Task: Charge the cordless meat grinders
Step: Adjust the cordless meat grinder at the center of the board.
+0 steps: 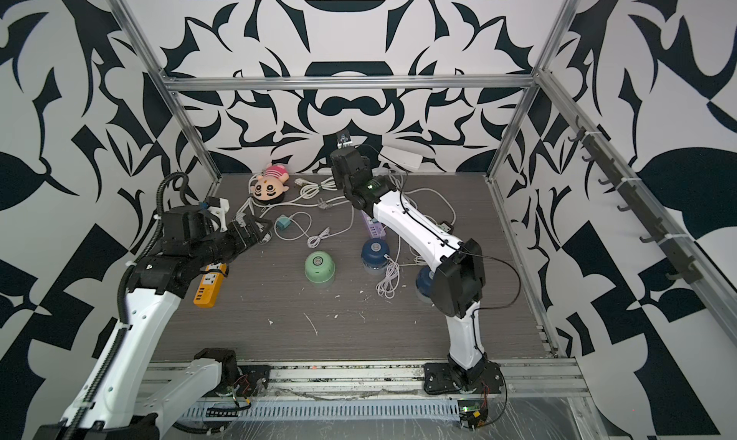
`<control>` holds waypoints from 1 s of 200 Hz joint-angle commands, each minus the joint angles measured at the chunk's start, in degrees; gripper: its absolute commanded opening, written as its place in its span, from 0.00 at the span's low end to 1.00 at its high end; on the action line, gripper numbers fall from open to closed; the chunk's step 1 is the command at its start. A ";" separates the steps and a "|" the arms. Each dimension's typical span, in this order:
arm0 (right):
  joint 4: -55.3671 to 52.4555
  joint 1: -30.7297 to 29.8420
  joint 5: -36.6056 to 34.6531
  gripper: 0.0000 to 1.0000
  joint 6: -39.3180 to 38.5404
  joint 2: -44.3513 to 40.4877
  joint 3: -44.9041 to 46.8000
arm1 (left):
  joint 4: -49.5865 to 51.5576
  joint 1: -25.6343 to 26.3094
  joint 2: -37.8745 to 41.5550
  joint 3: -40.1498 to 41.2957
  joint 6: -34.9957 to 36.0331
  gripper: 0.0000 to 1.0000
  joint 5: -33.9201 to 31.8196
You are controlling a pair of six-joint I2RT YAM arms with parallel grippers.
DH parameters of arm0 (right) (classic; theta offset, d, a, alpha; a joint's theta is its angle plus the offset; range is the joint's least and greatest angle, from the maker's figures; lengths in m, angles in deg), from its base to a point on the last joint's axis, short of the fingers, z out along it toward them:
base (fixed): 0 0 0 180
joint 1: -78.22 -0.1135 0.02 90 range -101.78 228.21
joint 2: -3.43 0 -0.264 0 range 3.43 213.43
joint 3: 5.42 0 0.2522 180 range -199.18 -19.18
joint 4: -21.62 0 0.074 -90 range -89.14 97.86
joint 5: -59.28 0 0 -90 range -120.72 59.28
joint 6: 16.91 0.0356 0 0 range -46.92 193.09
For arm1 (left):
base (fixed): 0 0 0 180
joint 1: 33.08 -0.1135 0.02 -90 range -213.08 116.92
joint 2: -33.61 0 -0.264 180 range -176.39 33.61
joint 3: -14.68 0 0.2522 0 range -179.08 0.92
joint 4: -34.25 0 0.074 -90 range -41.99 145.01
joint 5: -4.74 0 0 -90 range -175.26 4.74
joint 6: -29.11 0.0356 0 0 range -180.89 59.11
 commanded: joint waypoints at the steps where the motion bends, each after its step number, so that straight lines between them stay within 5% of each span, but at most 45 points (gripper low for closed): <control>1: 2.60 -0.59 0.93 0.00 -2.81 -9.27 11.22 | -4.83 0.68 -2.99 2.96 1.30 0.99 2.97; 36: 0.95 -2.70 17.19 0.00 9.03 -15.26 24.04 | -9.97 5.38 -9.52 4.93 1.23 0.99 0.31; 75: 1.89 -8.49 17.90 0.00 14.54 -14.64 29.67 | -15.57 9.22 -16.27 4.12 0.17 0.98 -1.81; 138: 2.36 -8.67 25.04 0.00 20.46 -7.52 29.34 | -20.51 14.70 -27.99 3.52 0.32 0.94 -4.42; 200: 1.38 -8.40 26.01 0.00 24.40 -6.91 31.21 | -26.19 17.30 -27.88 7.57 -4.07 0.94 -2.31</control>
